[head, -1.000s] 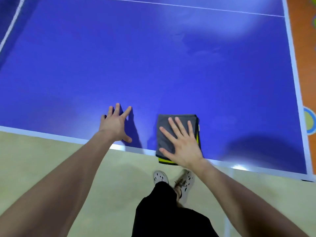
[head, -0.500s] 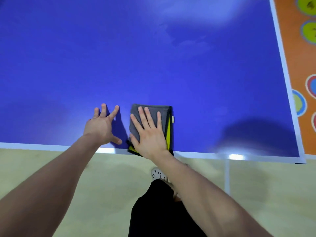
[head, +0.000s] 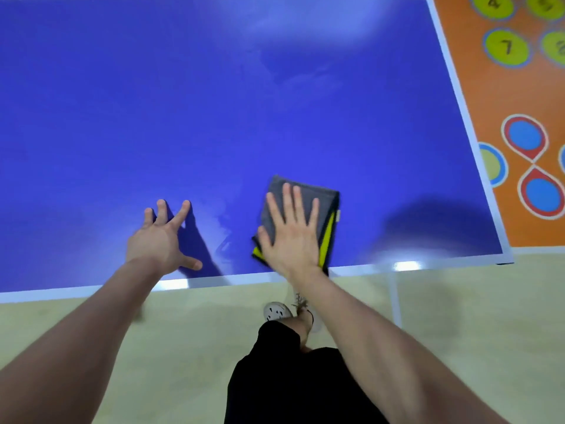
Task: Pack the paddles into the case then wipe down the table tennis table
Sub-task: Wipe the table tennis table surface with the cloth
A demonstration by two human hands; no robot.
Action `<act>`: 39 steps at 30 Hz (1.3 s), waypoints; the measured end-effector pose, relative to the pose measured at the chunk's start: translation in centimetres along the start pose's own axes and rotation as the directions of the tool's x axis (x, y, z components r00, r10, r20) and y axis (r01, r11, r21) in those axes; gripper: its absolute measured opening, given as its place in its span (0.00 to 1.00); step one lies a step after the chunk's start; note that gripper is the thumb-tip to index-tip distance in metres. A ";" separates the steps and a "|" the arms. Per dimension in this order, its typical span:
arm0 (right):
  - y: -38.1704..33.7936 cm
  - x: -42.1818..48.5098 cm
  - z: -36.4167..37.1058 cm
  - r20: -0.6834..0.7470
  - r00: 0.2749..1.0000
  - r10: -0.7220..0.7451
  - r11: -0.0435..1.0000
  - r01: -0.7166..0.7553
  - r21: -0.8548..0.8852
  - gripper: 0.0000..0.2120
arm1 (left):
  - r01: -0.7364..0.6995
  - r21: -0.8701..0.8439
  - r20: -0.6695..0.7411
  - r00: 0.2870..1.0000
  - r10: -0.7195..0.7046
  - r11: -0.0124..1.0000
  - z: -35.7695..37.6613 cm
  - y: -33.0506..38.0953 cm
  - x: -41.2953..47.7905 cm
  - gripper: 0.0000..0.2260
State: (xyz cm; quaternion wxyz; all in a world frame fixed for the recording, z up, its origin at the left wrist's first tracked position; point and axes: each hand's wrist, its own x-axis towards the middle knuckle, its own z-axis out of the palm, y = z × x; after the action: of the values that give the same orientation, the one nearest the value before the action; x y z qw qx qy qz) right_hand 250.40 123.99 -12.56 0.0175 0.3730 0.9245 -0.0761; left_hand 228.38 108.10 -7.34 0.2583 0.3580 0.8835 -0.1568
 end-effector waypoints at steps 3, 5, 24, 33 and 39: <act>-6.6 -2.5 0.6 0.110 0.919 -0.378 0.926 0.376 0.037 0.35 | 0.011 -0.022 0.012 1.000 -0.010 1.000 0.0 0.0 -0.2 0.69; -4.7 -1.3 1.1 0.071 0.866 -0.494 0.869 0.491 0.063 0.34 | 0.016 -0.026 0.011 1.000 -0.015 1.000 -0.1 0.0 -0.1 0.70; -4.2 9.7 0.3 0.090 0.740 -0.667 0.744 0.656 0.126 0.36 | 0.020 -0.105 -0.095 0.995 -0.030 0.994 -13.2 -0.1 11.7 0.35; 13.7 37.3 -3.4 -0.095 0.971 0.219 0.975 -0.213 0.066 0.39 | -0.040 -0.166 -0.092 0.995 0.025 0.985 -18.2 2.4 22.4 0.57; 9.6 31.1 -2.5 -0.084 0.995 -0.059 0.998 0.058 -0.014 0.40 | -0.030 -0.051 -0.091 0.996 0.025 0.998 -20.4 2.4 27.8 0.72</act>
State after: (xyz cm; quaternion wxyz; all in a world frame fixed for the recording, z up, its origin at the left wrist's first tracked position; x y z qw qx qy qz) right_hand 234.66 152.58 -14.13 -0.0217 0.3486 0.9354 -0.0555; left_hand 206.08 134.56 -6.68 0.2296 0.3699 0.8931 -0.1138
